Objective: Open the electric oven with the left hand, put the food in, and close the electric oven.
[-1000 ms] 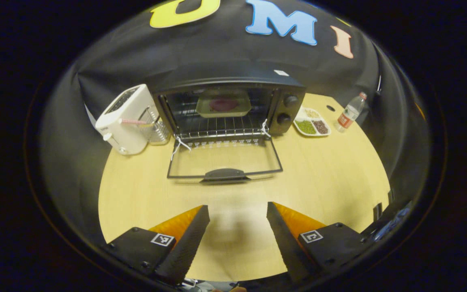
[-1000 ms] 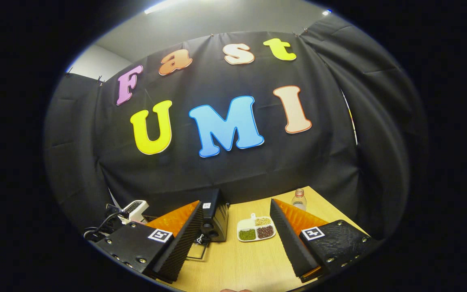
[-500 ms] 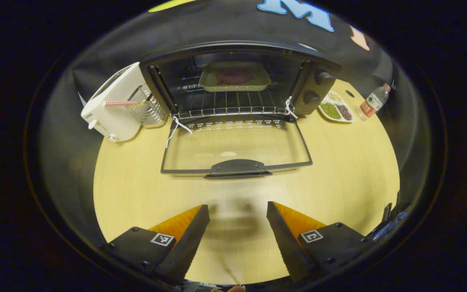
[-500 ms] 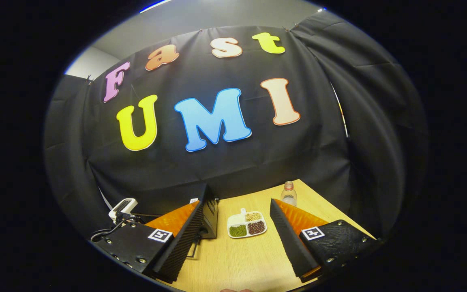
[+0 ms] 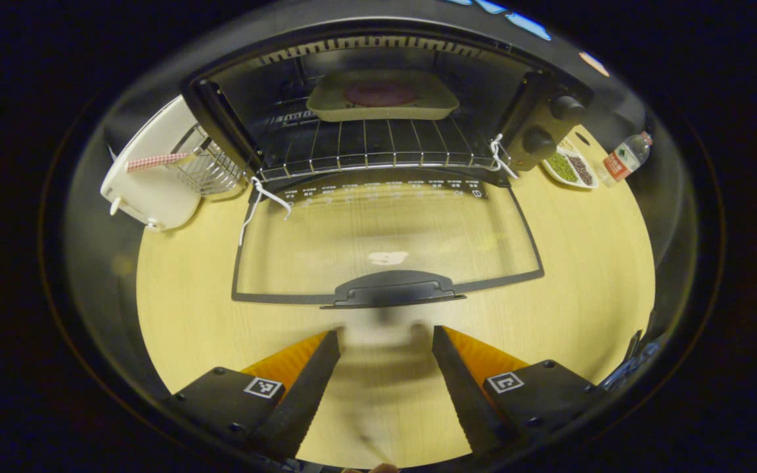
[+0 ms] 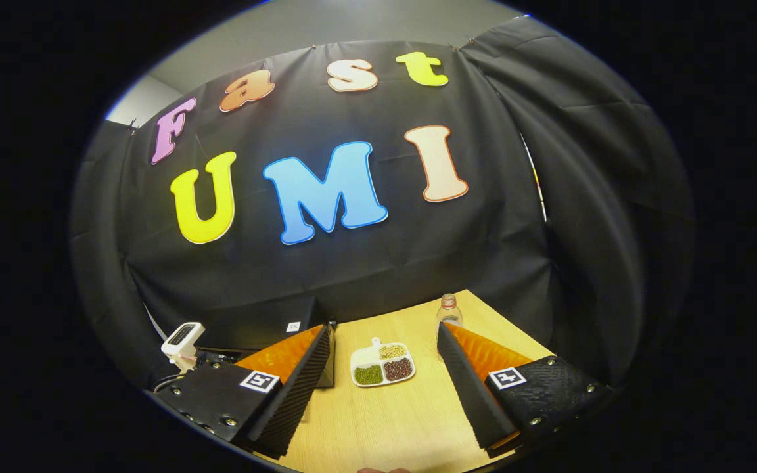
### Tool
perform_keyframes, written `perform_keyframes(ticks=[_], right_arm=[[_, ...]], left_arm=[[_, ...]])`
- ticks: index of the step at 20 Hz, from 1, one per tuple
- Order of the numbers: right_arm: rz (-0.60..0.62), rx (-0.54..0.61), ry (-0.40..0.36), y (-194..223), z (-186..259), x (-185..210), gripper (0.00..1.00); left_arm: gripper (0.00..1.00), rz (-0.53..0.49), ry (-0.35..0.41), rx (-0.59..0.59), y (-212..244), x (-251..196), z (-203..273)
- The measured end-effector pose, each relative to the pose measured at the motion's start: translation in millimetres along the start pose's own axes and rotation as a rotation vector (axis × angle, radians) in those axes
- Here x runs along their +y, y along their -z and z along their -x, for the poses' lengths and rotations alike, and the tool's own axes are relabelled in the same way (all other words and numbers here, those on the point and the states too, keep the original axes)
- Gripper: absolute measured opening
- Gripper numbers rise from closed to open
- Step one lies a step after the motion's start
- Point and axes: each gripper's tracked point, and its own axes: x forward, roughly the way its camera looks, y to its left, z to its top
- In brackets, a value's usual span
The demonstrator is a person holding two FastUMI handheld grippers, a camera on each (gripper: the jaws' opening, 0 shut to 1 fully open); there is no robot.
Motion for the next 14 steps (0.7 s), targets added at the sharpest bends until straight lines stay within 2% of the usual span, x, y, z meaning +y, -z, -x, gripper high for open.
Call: perform_keyframes(ticks=[7,8,10,13,14], right_arm=[[0.004,0.007,0.013,1,-5,5,1.00],[0.004,0.008,0.014,1,-5,6,1.00],[0.007,0.010,0.017,1,-6,7,1.00],[0.010,0.015,0.014,3,-7,10,1.00],[0.011,0.016,0.013,4,-8,11,1.00]], left_arm=[[0.97,-0.008,0.010,0.029,-9,-1,-21],[1.00,-0.002,0.013,0.035,-10,-2,-23],[0.97,0.004,0.010,0.044,-10,0,-28],[1.00,0.018,0.008,0.054,-11,0,-31],[0.97,0.014,0.010,0.052,-11,0,-30]])
